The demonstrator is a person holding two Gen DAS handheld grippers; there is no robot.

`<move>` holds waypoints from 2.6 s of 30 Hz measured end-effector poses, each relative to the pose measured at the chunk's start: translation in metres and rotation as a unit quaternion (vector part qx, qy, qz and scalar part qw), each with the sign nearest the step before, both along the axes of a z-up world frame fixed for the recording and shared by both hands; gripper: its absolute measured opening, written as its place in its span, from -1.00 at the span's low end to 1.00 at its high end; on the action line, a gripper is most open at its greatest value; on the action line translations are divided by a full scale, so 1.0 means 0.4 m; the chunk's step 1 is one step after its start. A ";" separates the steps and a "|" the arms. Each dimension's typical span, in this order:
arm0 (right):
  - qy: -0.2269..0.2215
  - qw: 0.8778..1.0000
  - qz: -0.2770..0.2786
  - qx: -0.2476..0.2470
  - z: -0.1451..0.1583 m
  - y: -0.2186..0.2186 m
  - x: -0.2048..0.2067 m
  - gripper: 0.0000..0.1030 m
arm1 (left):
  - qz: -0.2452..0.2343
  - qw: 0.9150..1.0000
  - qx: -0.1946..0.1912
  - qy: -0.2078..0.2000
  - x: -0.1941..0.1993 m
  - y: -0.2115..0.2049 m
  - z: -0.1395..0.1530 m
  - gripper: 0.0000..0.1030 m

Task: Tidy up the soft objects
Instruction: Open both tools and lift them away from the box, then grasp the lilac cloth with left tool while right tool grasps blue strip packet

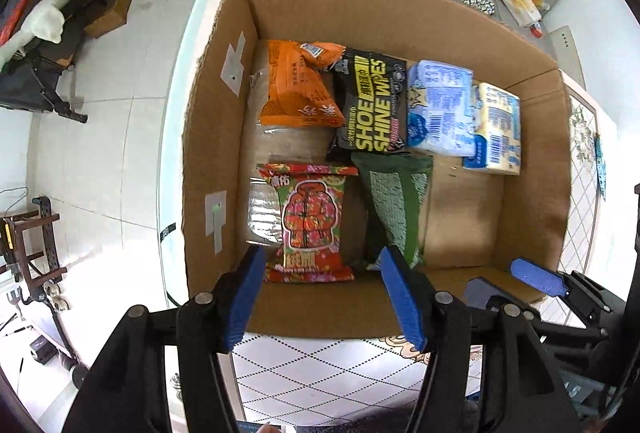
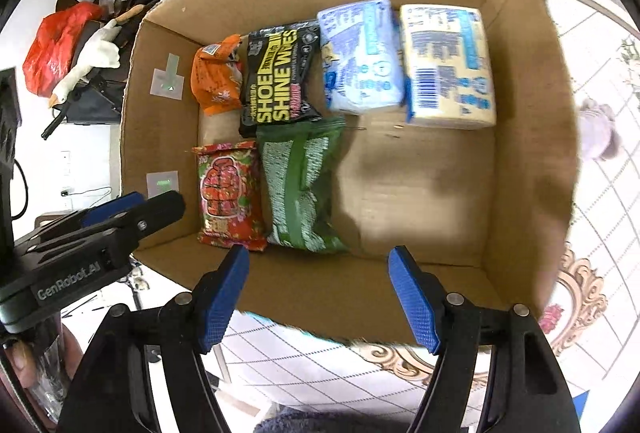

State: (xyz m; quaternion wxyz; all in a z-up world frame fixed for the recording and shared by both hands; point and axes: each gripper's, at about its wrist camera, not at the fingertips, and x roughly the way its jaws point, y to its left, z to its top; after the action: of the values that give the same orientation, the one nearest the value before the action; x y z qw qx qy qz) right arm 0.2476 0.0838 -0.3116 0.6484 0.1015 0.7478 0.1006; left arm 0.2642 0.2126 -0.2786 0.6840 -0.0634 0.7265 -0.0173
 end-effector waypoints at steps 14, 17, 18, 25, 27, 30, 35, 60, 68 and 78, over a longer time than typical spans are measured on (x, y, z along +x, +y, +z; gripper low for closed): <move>-0.096 0.993 0.017 -0.067 0.198 -0.112 -0.114 1.00 | -0.009 0.993 0.034 -0.112 -0.118 -0.052 0.164 0.95; -0.115 0.991 0.019 -0.071 0.242 -0.118 -0.141 1.00 | -0.003 0.992 0.023 -0.126 -0.150 -0.058 0.203 0.95; -0.119 0.990 0.019 -0.071 0.256 -0.119 -0.147 1.00 | 0.001 0.991 0.019 -0.132 -0.161 -0.057 0.220 0.95; -0.148 0.987 0.019 -0.058 0.351 -0.131 -0.212 1.00 | 0.016 0.986 0.019 -0.167 -0.210 -0.055 0.316 0.95; -0.157 0.986 0.023 -0.051 0.377 -0.135 -0.226 1.00 | 0.015 0.984 0.023 -0.178 -0.220 -0.062 0.343 0.95; -0.162 0.986 0.021 -0.032 0.405 -0.153 -0.238 1.00 | 0.009 0.980 0.022 -0.196 -0.228 -0.088 0.380 0.95; -0.172 0.985 0.001 -0.017 0.434 -0.236 -0.245 1.00 | -0.028 0.966 0.083 -0.243 -0.211 -0.178 0.416 0.95; -0.048 0.973 -0.133 -0.181 0.118 -1.173 -0.123 1.00 | -0.395 0.900 0.180 -0.041 0.138 -1.008 -0.196 0.95; -0.032 0.977 -0.123 -0.173 0.019 -1.267 0.020 1.00 | -0.378 0.908 0.179 0.030 0.192 -1.030 -0.345 0.17; -0.016 0.978 -0.123 -0.169 -0.090 -1.382 0.243 1.00 | -0.195 0.977 0.042 0.070 0.268 -1.040 -0.326 -0.29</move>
State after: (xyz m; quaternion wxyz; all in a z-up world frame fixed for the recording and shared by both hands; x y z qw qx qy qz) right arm 0.3449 -0.4690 -0.3478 0.6755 0.0801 0.7253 -0.1062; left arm 0.3714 -0.2035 -0.4090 0.6169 0.1074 0.7710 -0.1159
